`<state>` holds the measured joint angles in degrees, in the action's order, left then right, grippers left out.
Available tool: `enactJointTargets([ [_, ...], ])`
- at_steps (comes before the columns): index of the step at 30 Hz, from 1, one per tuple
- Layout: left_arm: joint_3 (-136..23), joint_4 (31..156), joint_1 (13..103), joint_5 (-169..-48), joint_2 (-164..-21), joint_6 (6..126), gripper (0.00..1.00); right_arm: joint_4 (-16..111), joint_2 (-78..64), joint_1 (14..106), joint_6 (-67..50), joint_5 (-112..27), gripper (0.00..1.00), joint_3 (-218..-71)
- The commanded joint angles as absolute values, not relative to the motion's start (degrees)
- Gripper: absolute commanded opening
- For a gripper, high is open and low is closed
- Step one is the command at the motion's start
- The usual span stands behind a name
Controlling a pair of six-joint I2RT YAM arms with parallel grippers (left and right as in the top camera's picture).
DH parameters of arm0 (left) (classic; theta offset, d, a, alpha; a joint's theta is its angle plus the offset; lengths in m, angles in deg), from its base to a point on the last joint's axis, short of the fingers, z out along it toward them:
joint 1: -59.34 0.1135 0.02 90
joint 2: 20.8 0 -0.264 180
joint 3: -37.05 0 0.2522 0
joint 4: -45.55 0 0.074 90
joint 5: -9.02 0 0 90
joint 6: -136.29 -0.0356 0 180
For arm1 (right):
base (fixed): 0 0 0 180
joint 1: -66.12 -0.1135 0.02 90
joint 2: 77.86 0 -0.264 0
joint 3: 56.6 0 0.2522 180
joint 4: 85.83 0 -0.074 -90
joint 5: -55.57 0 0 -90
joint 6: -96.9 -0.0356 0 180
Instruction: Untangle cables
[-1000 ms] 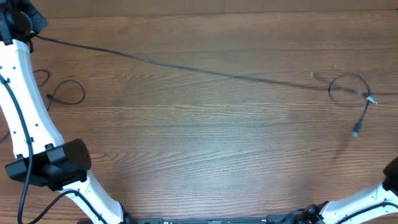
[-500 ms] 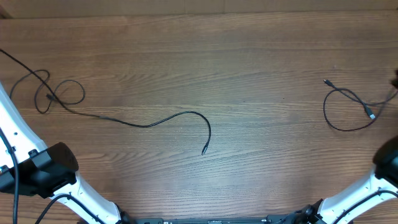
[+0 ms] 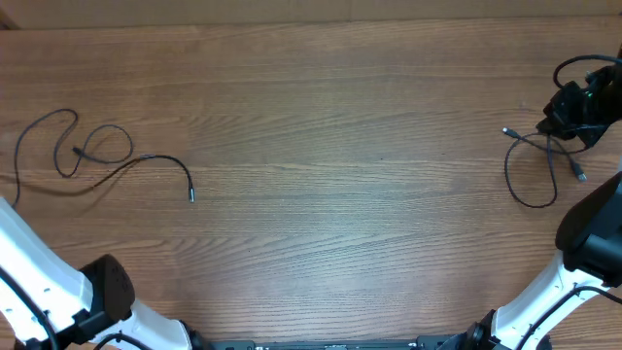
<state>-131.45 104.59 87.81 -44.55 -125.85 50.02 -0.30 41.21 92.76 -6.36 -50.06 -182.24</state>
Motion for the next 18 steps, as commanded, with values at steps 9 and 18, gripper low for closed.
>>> enactJointTargets([
  [9, -127.60, 128.50, 78.63, -46.46, -151.41, 48.84, 0.44, -1.13, 41.36, 92.47, -5.00, -50.24, 0.04, -183.59],
  [18, -127.60, 144.06, 68.77, -131.65, -153.02, 31.20, 0.89, 3.31, 41.36, 81.15, 0.53, -69.21, 0.04, -183.59],
])
